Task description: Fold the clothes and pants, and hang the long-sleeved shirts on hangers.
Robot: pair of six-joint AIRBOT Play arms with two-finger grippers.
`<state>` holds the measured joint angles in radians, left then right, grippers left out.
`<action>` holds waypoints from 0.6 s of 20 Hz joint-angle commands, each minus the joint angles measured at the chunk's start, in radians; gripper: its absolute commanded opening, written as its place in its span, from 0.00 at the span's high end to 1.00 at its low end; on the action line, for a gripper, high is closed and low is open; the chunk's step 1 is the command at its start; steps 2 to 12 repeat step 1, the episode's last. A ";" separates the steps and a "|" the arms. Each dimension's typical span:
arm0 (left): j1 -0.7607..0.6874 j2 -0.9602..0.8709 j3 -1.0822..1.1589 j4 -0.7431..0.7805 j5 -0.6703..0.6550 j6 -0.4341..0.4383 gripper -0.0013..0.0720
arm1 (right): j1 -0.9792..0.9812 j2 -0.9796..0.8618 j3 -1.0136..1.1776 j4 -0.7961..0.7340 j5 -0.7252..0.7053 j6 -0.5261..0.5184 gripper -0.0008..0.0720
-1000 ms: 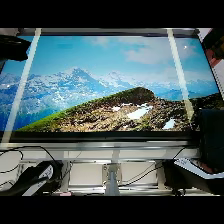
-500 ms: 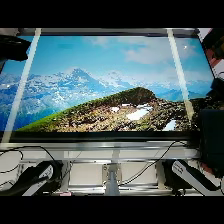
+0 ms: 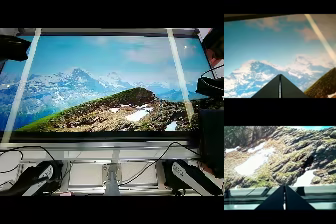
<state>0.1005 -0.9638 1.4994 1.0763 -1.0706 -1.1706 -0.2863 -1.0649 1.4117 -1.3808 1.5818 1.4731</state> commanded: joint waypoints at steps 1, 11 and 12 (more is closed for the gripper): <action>0.001 0.000 0.000 0.000 0.000 0.000 0.94 | 0.006 0.001 0.001 -0.003 -0.002 -0.002 0.93; 0.001 0.000 0.000 0.000 0.000 0.000 0.94 | 0.006 0.001 0.001 -0.003 -0.002 -0.002 0.93; 0.001 0.000 0.000 0.000 0.000 0.000 0.94 | 0.006 0.001 0.001 -0.003 -0.002 -0.002 0.93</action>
